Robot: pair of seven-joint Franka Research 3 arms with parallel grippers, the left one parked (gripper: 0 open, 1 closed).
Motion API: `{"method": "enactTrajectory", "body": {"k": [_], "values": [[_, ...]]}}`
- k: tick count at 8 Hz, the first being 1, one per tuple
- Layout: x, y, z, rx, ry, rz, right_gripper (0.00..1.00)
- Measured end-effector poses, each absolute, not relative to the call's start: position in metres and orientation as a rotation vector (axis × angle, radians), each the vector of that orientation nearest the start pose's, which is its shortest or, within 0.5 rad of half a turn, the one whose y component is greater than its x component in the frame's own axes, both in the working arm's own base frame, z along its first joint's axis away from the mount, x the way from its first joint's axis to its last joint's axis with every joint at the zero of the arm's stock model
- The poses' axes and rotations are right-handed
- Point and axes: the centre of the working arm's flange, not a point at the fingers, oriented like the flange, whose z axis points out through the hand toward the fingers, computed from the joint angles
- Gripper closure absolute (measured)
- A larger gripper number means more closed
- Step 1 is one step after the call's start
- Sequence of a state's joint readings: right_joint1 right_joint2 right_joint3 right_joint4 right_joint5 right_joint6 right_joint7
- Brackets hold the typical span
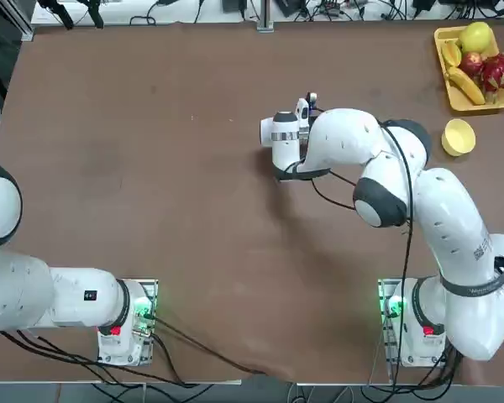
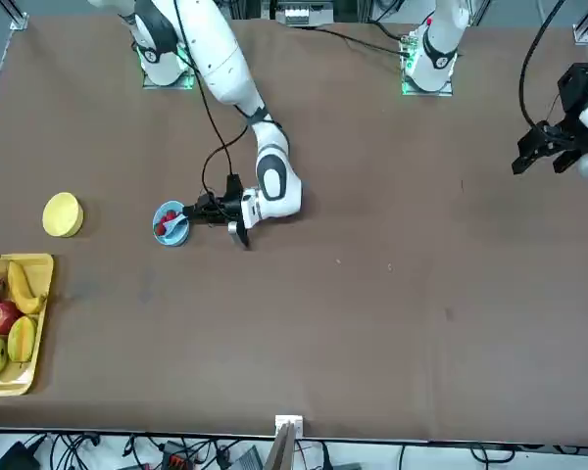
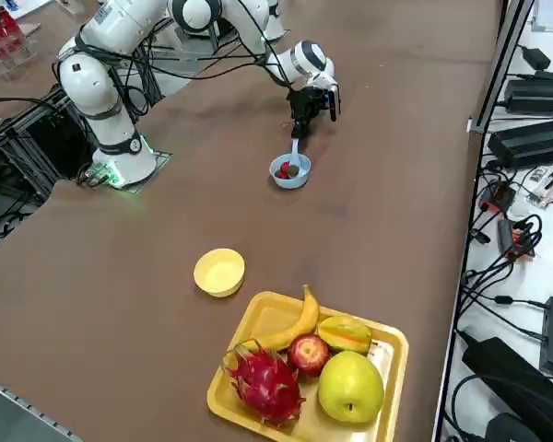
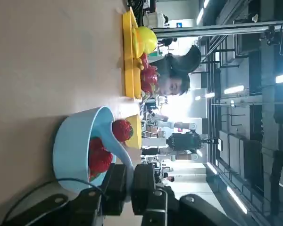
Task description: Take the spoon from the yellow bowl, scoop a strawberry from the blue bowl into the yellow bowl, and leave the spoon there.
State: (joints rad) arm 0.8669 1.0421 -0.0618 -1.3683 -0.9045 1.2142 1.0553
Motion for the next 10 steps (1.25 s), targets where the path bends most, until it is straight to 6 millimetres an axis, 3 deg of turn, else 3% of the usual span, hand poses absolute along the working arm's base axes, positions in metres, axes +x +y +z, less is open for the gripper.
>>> {"method": "enactTrajectory", "body": {"k": [7,10], "values": [[0.491,0.369,0.120,1.600,0.006,0.164,0.89],[0.501,0.358,0.129,1.565,-0.033,0.155,0.89]]}}
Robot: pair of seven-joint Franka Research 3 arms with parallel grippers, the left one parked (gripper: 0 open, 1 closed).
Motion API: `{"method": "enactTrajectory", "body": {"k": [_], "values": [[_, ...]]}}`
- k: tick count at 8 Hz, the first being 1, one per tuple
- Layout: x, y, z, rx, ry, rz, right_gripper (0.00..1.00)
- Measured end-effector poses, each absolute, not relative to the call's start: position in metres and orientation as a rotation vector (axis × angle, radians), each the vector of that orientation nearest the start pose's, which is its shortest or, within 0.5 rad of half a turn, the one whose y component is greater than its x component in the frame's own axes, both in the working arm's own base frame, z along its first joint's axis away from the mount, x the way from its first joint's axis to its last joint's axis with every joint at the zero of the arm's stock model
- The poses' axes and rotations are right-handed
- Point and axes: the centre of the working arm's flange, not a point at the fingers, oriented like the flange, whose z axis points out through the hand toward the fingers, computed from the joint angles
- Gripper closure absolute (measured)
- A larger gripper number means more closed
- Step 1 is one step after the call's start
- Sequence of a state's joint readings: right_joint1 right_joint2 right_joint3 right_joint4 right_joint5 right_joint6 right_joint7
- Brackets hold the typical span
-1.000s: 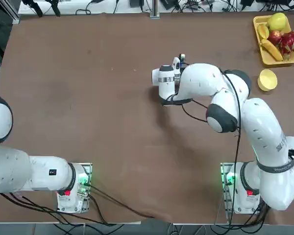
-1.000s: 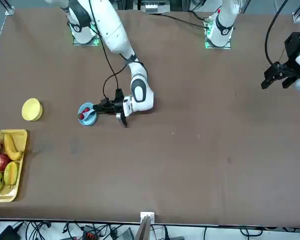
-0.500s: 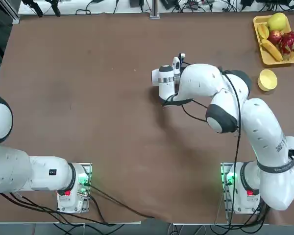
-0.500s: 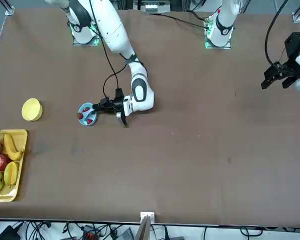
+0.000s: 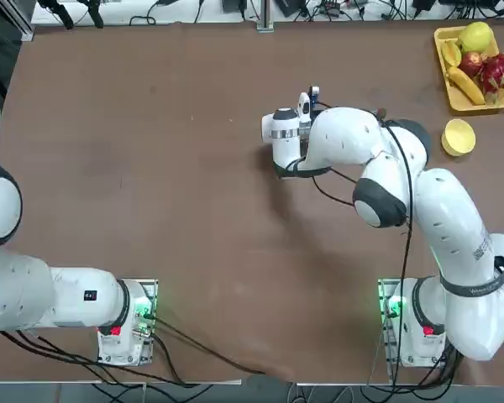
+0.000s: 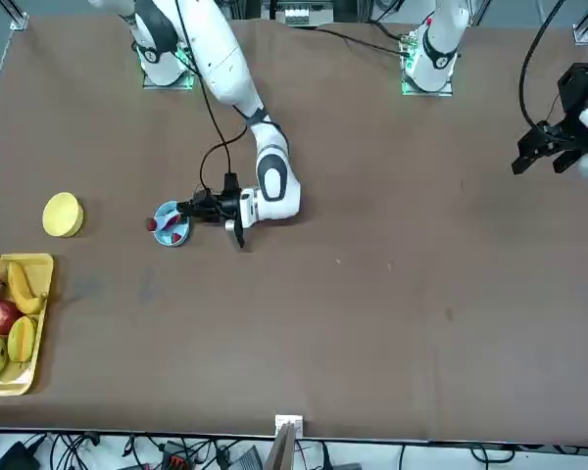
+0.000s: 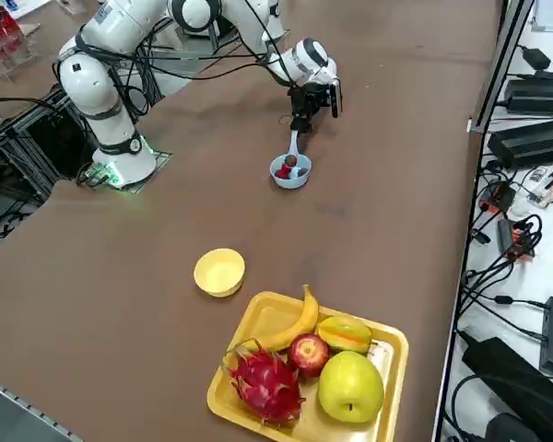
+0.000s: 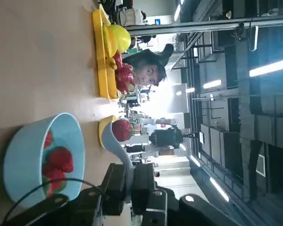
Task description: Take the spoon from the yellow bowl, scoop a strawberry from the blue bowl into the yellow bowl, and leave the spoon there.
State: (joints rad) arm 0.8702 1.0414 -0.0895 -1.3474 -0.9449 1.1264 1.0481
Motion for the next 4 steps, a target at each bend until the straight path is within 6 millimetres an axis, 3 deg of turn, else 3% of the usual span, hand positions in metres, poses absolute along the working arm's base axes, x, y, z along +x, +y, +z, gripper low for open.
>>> {"method": "enactTrajectory", "body": {"k": [4], "values": [[0.524,0.335,0.154,1.569,-0.080,0.108,0.89]]}}
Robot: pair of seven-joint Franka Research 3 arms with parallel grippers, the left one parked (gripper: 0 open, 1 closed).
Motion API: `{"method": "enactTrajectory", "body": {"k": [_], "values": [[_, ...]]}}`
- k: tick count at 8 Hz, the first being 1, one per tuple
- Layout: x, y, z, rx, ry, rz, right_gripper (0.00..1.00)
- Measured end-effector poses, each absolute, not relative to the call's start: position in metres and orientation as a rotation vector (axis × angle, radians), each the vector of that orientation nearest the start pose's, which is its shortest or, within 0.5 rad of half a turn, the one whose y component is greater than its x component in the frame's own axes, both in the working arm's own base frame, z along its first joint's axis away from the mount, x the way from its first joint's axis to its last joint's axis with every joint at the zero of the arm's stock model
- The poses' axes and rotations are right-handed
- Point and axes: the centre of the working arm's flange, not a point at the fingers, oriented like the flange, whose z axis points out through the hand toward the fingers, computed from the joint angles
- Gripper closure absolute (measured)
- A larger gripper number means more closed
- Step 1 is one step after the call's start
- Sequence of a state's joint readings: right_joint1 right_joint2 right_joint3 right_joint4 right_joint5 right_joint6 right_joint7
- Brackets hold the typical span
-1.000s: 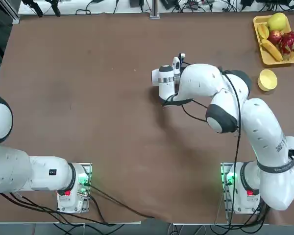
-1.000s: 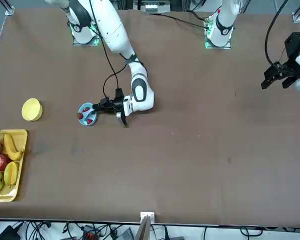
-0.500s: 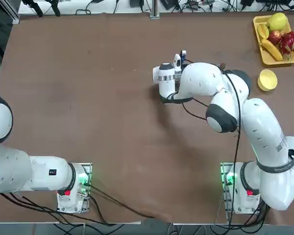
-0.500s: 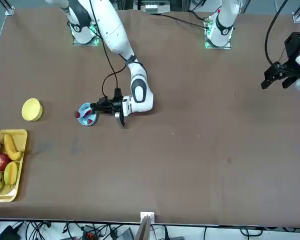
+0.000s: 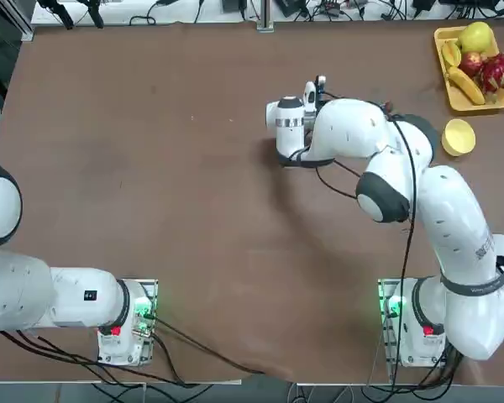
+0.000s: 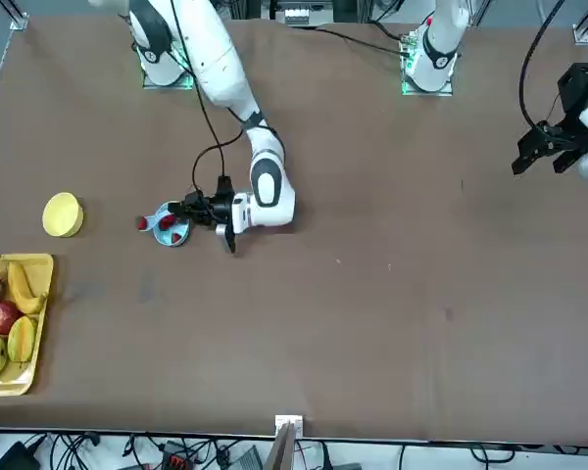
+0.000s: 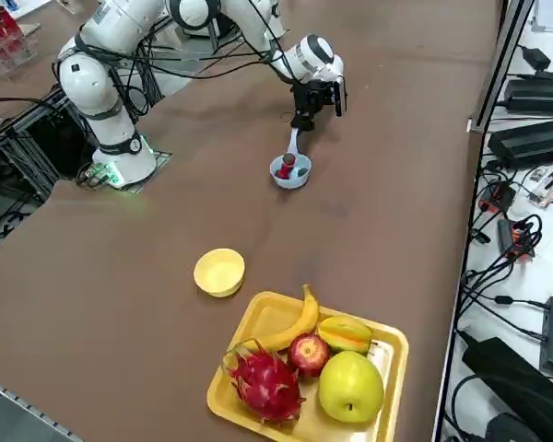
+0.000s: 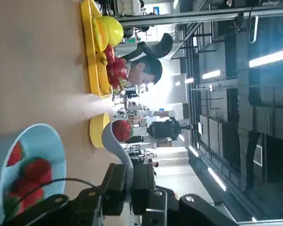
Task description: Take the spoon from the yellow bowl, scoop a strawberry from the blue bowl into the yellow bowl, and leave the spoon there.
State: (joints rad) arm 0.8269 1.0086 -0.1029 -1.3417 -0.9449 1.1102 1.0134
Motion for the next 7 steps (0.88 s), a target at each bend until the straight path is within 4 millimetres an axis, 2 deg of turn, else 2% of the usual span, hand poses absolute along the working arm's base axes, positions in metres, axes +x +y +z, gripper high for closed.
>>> {"method": "enactTrajectory", "body": {"k": [4,7], "values": [[0.556,0.273,0.187,1.594,-0.147,0.007,0.89],[0.565,0.219,0.202,1.637,-0.152,-0.045,0.89]]}}
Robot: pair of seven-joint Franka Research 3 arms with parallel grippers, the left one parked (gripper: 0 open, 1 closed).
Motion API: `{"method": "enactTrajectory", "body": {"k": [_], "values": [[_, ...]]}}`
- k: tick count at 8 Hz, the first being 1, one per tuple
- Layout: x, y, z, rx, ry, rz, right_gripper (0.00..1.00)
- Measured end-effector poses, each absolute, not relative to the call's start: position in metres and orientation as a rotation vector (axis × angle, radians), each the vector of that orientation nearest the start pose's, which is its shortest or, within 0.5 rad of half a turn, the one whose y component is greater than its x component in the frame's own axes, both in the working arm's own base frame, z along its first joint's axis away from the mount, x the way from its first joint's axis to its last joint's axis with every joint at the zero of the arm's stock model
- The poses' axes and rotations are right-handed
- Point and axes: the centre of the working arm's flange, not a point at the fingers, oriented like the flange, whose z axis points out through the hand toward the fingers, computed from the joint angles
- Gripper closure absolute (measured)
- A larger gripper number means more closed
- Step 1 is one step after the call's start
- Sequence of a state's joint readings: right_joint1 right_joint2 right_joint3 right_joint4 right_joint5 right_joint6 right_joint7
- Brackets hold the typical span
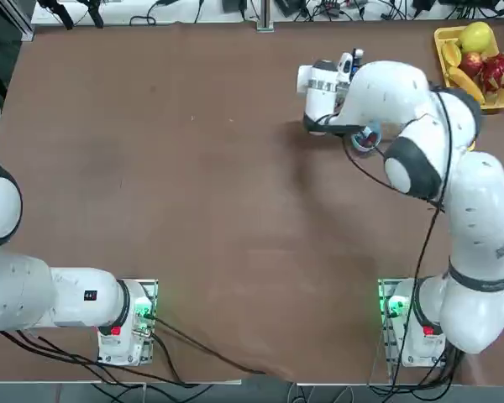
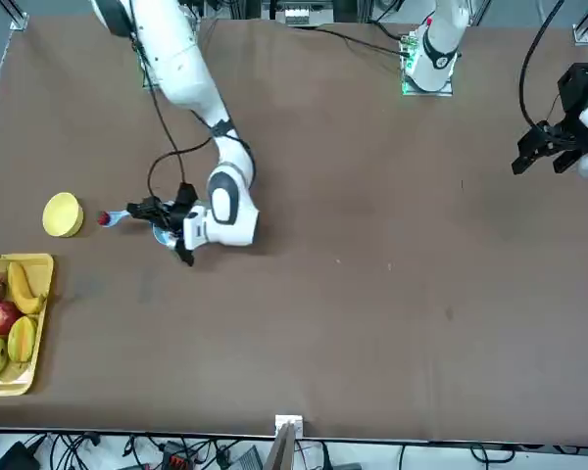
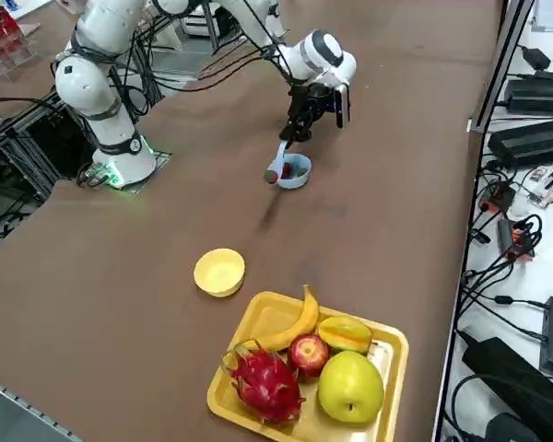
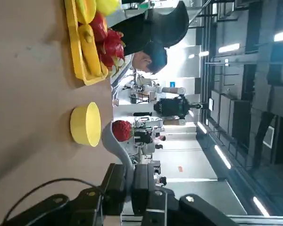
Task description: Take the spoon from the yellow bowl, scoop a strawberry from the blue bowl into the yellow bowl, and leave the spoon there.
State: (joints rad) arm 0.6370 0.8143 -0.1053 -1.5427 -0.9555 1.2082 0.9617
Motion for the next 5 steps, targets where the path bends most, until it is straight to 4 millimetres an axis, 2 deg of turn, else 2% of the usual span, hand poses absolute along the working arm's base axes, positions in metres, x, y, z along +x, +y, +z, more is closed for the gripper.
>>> {"method": "enactTrajectory", "body": {"k": [3,5], "values": [[0.568,0.159,0.207,1.660,-0.120,-0.094,0.89],[0.567,0.124,0.203,1.679,-0.111,-0.112,0.89]]}}
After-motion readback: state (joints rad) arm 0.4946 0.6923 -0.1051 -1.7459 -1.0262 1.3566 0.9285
